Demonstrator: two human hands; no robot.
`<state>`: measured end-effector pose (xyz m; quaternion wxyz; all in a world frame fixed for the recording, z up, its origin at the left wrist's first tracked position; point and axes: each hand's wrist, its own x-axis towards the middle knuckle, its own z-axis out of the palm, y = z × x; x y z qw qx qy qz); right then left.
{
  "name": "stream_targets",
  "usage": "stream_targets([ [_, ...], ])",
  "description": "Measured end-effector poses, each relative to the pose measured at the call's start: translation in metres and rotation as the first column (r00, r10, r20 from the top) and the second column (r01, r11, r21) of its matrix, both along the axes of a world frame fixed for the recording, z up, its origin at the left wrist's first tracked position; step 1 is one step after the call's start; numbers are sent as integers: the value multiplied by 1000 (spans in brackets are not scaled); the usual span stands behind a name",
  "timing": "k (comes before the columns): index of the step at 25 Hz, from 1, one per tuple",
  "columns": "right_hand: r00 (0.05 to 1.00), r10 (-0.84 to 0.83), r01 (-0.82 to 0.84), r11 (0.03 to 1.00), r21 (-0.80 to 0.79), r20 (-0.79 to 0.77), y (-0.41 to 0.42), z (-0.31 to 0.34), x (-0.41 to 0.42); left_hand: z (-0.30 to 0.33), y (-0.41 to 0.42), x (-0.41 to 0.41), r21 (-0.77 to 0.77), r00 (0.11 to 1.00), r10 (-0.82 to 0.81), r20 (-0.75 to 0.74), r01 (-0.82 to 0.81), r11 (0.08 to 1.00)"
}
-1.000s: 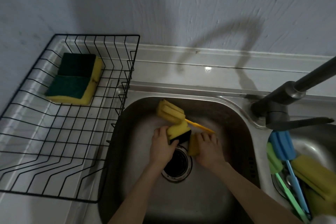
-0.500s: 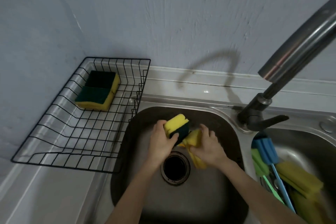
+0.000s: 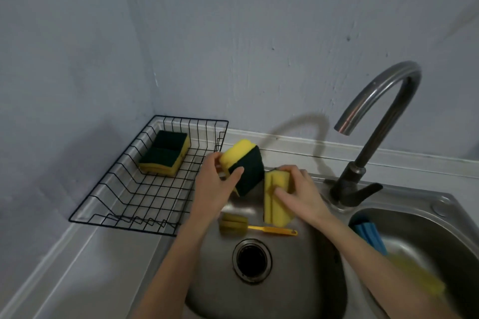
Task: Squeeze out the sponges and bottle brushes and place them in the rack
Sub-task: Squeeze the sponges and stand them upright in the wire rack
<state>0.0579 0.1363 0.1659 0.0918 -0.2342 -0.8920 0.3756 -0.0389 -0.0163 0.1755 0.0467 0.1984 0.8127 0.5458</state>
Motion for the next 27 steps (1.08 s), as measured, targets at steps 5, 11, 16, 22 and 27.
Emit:
stream_targets([
  [5,996,15,-22,997,-77,-85,-23,28,-33,12,-56,-20,32,981,196,0,-196,980],
  [11,964,223,-239,965,-104,-146,-69,39,-83,6,-114,-40,27,909,408,81,-411,911],
  [16,959,255,-266,961,-79,-125,-102,9,-130,-6,-143,-50,25,846,516,133,-523,852],
  [22,953,304,-304,950,-75,-11,-125,-23,-162,-25,-161,-67,-126,793,607,55,-598,792],
  [27,949,312,-303,944,-134,54,-132,-42,-182,-33,-162,-74,-174,768,637,66,-620,765],
])
